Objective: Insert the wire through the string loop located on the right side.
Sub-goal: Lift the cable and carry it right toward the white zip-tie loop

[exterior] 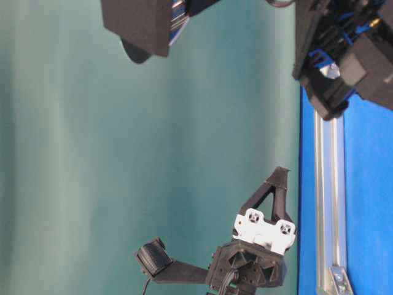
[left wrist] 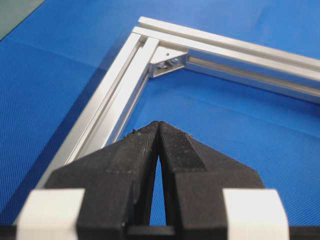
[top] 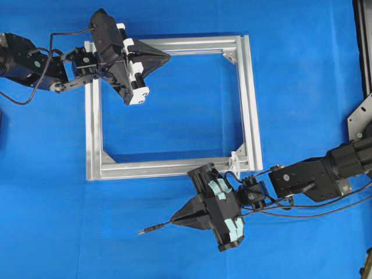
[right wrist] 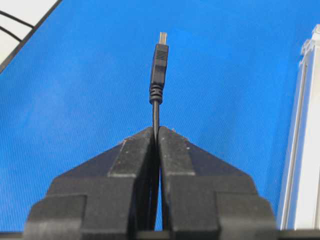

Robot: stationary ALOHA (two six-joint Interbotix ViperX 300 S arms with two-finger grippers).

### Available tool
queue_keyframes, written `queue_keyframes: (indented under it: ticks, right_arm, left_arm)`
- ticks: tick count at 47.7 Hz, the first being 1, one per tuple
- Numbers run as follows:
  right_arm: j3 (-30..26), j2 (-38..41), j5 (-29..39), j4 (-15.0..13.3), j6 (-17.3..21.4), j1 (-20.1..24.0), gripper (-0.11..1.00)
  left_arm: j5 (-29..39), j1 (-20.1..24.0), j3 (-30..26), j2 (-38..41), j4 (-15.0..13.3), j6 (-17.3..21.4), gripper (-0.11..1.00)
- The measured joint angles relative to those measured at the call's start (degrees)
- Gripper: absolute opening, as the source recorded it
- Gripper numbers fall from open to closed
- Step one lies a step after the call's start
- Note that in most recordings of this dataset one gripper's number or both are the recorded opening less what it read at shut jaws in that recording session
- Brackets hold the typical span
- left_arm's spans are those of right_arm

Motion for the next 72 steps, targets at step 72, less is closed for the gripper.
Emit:
queue_keyframes:
  ticks: [72]
  right_arm:
    - [41.2,-43.4,8.2,0.2,0.5,2.1,-0.04]
  left_arm:
    - [0.0,0.0,0.0,-0.1,0.0,0.0,0.0]
